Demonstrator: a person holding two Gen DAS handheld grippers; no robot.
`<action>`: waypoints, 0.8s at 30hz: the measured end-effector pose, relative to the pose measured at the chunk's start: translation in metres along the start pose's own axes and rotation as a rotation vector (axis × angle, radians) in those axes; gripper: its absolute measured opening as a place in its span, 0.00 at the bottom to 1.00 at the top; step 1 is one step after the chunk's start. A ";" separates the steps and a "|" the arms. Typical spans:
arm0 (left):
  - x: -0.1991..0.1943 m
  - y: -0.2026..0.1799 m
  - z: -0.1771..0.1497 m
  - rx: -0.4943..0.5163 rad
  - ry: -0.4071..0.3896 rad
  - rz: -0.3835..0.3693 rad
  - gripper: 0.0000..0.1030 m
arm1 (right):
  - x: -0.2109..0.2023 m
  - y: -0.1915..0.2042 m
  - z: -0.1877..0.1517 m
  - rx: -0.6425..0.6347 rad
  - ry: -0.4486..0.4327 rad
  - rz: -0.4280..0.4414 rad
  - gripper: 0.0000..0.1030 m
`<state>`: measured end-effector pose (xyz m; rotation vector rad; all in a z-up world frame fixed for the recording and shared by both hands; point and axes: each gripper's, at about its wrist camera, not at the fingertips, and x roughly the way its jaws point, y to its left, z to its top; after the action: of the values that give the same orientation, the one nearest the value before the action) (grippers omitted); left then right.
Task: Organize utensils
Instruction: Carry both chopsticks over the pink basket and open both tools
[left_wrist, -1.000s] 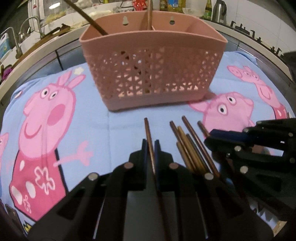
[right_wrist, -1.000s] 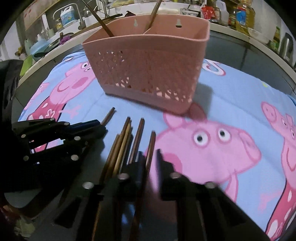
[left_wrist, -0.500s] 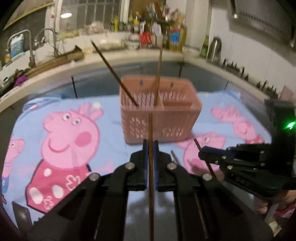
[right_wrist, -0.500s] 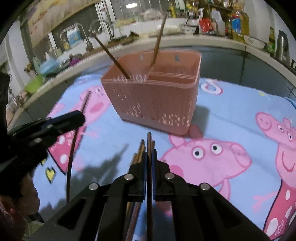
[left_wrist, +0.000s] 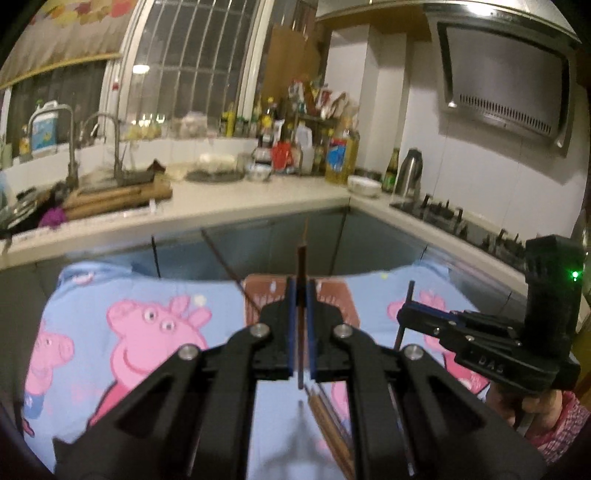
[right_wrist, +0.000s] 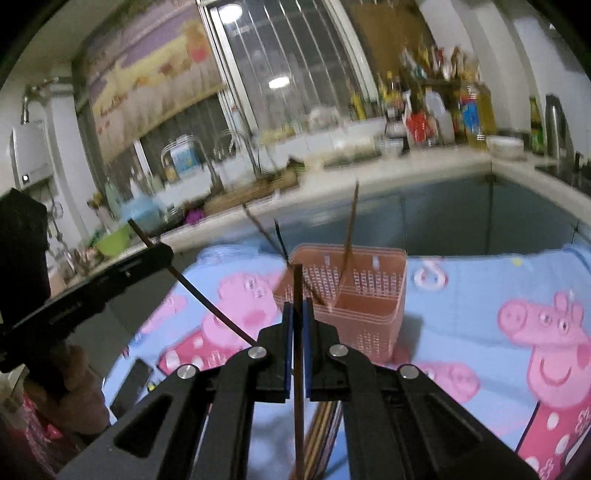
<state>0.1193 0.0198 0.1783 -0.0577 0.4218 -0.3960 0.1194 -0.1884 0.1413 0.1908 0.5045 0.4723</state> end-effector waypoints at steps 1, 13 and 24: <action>-0.001 -0.001 0.009 0.004 -0.014 -0.001 0.05 | -0.003 0.001 0.010 -0.005 -0.024 -0.001 0.00; 0.033 -0.003 0.095 0.050 -0.151 0.064 0.05 | 0.017 0.007 0.111 -0.063 -0.225 -0.033 0.00; 0.113 0.021 0.072 0.046 -0.029 0.099 0.05 | 0.090 -0.005 0.108 -0.091 -0.146 -0.083 0.00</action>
<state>0.2511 -0.0059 0.1977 0.0024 0.3851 -0.3073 0.2456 -0.1560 0.1952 0.1156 0.3460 0.3965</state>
